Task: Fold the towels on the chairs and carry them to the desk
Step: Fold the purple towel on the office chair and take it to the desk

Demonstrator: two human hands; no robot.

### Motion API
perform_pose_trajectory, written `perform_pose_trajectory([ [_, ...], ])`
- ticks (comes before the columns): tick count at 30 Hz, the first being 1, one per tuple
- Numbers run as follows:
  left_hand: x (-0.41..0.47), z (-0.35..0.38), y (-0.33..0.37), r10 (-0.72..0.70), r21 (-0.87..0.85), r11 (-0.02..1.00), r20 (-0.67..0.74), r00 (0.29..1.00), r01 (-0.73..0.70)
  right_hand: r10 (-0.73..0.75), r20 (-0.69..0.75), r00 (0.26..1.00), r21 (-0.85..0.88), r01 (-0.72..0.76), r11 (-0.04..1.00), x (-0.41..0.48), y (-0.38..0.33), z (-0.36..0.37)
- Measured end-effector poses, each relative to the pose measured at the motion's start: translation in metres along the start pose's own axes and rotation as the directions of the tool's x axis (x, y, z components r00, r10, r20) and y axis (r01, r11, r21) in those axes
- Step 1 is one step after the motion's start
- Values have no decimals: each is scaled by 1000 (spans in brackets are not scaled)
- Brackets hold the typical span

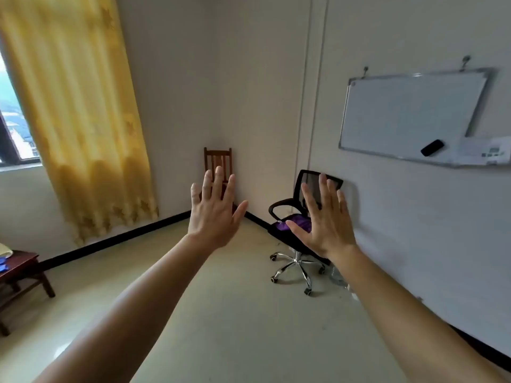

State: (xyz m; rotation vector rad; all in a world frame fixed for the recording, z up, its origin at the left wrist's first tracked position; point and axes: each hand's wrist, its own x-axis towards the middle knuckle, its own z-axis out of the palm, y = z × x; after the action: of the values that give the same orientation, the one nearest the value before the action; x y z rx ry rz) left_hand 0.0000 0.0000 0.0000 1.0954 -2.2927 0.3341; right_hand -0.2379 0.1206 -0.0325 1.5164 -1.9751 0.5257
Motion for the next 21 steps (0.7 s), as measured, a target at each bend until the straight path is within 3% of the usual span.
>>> perform_pose_trajectory([
  [11,50,190,24,100,-112,991,242,965,-75,163,256,953,-155,-126,980,7,78,152],
  [18,176,297,29,124,-65,992,371,920,-108,254,347,903,-141,-218,966,102,149,263],
  [21,237,326,28,134,-82,990,346,928,-112,273,342,899,-130,-243,961,154,176,300],
])
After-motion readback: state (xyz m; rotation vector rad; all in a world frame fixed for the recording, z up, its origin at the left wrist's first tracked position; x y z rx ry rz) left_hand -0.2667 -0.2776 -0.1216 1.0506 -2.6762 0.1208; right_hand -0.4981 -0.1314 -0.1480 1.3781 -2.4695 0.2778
